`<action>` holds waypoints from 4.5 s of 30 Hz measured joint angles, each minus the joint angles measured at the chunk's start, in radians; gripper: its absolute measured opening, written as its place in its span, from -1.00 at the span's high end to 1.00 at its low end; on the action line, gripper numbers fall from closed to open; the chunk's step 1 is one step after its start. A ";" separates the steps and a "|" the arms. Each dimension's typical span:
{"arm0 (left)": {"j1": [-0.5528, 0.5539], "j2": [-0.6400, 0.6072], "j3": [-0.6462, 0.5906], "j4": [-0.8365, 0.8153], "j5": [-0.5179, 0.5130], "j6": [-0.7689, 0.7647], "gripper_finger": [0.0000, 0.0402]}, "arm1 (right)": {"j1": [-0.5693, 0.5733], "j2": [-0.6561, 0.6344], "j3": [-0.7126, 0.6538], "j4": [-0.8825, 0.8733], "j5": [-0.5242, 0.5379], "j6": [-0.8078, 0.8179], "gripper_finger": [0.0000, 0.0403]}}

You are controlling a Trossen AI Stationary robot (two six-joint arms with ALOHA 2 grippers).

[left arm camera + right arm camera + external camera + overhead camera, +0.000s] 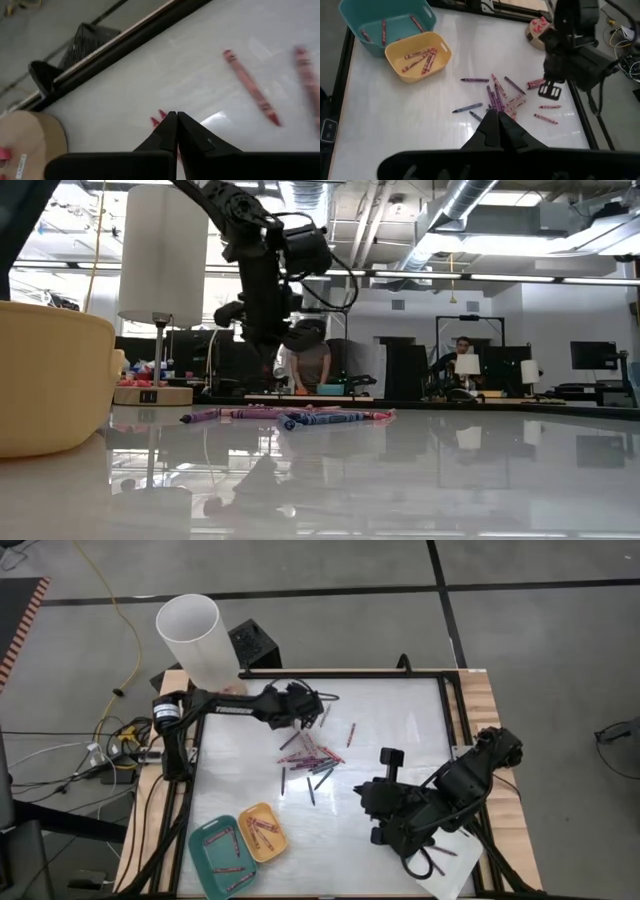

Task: Sort crayons
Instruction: Adjust the crayons

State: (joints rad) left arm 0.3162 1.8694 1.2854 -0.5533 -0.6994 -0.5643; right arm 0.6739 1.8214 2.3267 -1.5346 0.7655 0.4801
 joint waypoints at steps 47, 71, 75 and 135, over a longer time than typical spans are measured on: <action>0.166 0.063 -0.026 -0.007 0.138 0.043 1.00 | 0.000 0.000 -0.093 0.131 -0.004 -0.047 1.00; 0.140 0.142 -0.025 0.046 0.190 0.080 1.00 | 0.001 0.000 -0.093 0.175 -0.009 -0.096 1.00; 0.107 0.144 -0.025 0.074 0.202 0.090 1.00 | 0.001 0.000 -0.093 0.182 -0.009 -0.097 1.00; 0.181 0.163 0.034 0.241 0.278 0.196 1.00 | -0.023 0.000 -0.093 0.207 -0.005 -0.123 1.00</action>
State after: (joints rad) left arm 0.4969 2.0326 1.3197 -0.3124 -0.4216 -0.3687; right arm 0.6514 1.8210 2.2337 -1.3280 0.7605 0.3571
